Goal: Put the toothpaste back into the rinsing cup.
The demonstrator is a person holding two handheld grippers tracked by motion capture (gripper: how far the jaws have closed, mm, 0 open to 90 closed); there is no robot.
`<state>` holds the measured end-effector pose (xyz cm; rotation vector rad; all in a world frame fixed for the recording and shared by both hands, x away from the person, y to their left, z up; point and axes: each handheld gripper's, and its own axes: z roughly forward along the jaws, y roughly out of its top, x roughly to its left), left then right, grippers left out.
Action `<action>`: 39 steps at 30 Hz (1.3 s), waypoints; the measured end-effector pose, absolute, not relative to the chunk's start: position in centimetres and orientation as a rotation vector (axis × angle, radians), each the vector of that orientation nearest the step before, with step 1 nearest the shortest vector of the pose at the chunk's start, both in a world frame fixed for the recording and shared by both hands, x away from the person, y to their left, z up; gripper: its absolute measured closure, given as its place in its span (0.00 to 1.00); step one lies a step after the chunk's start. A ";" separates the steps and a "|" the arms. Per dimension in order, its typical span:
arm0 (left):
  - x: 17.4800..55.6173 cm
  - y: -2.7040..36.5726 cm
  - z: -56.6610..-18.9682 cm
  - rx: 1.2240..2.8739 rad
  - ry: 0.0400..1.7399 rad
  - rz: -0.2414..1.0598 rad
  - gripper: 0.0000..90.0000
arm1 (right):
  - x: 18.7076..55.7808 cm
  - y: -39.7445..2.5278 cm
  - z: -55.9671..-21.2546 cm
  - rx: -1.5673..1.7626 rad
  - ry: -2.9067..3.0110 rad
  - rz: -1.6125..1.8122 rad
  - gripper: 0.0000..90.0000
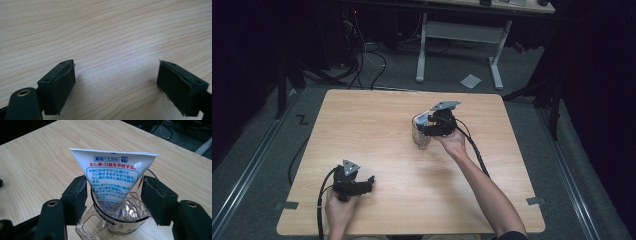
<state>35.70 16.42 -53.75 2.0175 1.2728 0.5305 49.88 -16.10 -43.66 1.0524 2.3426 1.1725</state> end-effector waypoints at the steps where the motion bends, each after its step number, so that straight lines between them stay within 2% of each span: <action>1: 35.7 16.4 -53.7 2.018 1.273 0.530 0.17 | 49.8 -16.2 -43.6 1.052 2.340 1.171 0.42; 21: 35.7 16.4 -53.7 2.017 1.274 0.531 0.17 | 48.4 -19.0 -42.3 1.076 2.268 1.225 0.41; 39: 35.7 16.4 -53.7 2.019 1.274 0.531 0.17 | 47.6 -20.3 -41.1 1.137 2.251 1.238 0.25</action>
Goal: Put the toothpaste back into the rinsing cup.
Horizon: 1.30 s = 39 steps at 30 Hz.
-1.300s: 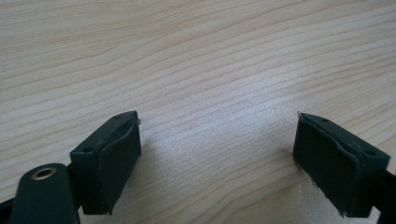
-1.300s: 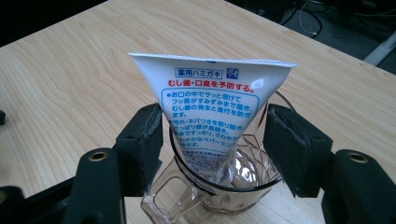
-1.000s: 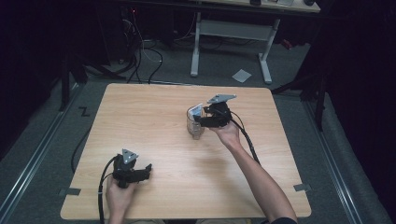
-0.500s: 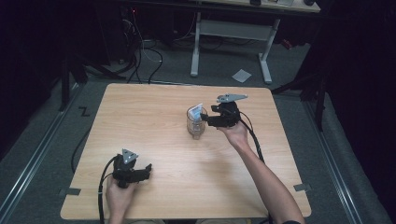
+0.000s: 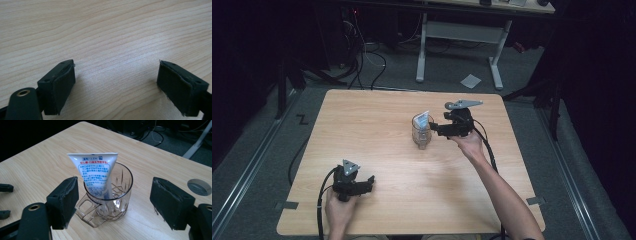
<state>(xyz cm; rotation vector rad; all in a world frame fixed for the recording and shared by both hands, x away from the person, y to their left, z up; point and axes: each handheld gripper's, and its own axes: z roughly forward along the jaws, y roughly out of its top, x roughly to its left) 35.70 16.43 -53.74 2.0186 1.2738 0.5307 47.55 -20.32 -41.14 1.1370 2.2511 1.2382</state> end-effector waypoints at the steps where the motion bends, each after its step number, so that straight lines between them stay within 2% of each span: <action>1: 35.7 16.4 -53.7 2.020 1.274 0.530 0.17 | 47.5 -20.4 -41.1 1.136 2.248 1.243 0.25; 19: 35.7 16.4 -53.8 2.022 1.274 0.527 0.15 | 46.5 -23.1 -40.7 1.183 2.164 1.265 0.24; 39: 35.8 16.4 -53.8 2.023 1.273 0.528 0.15 | 45.1 -24.0 -39.4 1.160 2.160 1.255 0.24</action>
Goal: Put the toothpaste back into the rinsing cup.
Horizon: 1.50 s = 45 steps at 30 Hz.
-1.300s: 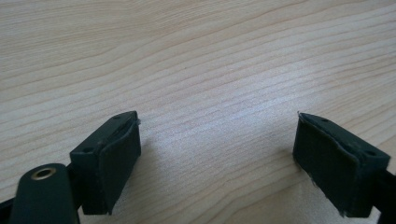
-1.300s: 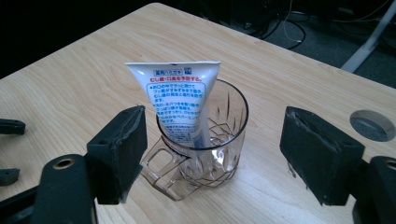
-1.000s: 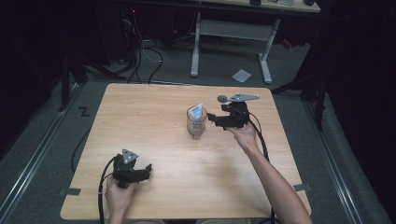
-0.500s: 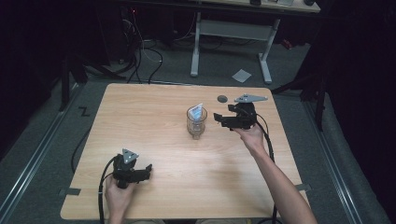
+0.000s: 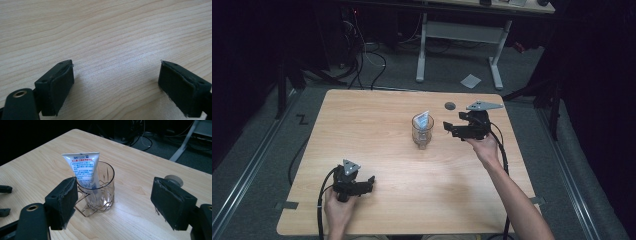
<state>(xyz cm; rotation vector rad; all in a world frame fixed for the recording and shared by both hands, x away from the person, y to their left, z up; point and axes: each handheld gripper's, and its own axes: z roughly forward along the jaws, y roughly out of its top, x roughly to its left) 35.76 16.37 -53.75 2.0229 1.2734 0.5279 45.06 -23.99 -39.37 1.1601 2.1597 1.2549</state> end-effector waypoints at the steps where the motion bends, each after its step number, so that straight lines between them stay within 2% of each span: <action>1: 35.8 16.4 -53.8 2.023 1.274 0.528 0.15 | 45.0 -24.1 -39.3 1.165 2.159 1.254 0.24; 21: 35.8 16.4 -53.8 2.022 1.274 0.527 0.15 | 43.6 -25.0 -38.4 1.174 2.159 1.242 0.26; 45: 35.8 16.4 -53.8 2.022 1.273 0.528 0.15 | 41.0 -27.9 -39.5 1.253 2.094 1.268 0.29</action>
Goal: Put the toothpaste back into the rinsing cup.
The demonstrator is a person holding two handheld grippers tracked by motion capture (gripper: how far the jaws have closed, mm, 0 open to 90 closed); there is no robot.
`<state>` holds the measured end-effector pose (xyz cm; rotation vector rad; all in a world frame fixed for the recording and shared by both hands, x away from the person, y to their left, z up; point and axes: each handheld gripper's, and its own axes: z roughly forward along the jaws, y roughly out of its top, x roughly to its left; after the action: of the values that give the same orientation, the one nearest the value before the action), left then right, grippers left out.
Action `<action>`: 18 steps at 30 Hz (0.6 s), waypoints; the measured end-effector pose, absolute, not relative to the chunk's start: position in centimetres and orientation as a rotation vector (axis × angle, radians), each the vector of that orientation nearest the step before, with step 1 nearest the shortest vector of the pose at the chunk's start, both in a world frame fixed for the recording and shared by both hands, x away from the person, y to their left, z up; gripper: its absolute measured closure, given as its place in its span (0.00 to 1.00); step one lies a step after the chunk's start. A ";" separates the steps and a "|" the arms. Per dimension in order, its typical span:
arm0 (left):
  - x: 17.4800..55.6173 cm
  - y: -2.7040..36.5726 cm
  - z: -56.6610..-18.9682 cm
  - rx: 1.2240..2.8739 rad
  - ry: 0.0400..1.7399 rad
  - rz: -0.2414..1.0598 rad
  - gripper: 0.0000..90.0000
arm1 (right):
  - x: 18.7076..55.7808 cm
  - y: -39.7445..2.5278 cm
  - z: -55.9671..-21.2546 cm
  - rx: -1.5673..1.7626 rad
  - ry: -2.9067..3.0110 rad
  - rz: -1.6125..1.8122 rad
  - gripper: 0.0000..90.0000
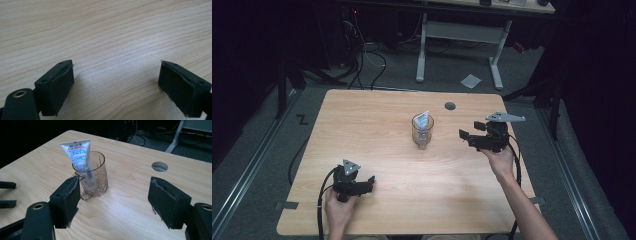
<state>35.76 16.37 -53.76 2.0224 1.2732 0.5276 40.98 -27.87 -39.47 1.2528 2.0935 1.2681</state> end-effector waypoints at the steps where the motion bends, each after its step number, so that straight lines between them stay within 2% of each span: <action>1: 35.8 16.4 -53.8 2.022 1.273 0.528 0.15 | 40.9 -28.0 -39.6 1.253 2.090 1.264 0.29; 18: 35.8 16.4 -53.8 2.024 1.272 0.527 0.15 | 39.2 -29.6 -41.1 1.297 2.080 1.273 0.32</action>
<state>35.76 16.37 -53.76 2.0236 1.2716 0.5274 39.23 -29.56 -41.09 1.2972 2.0805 1.2730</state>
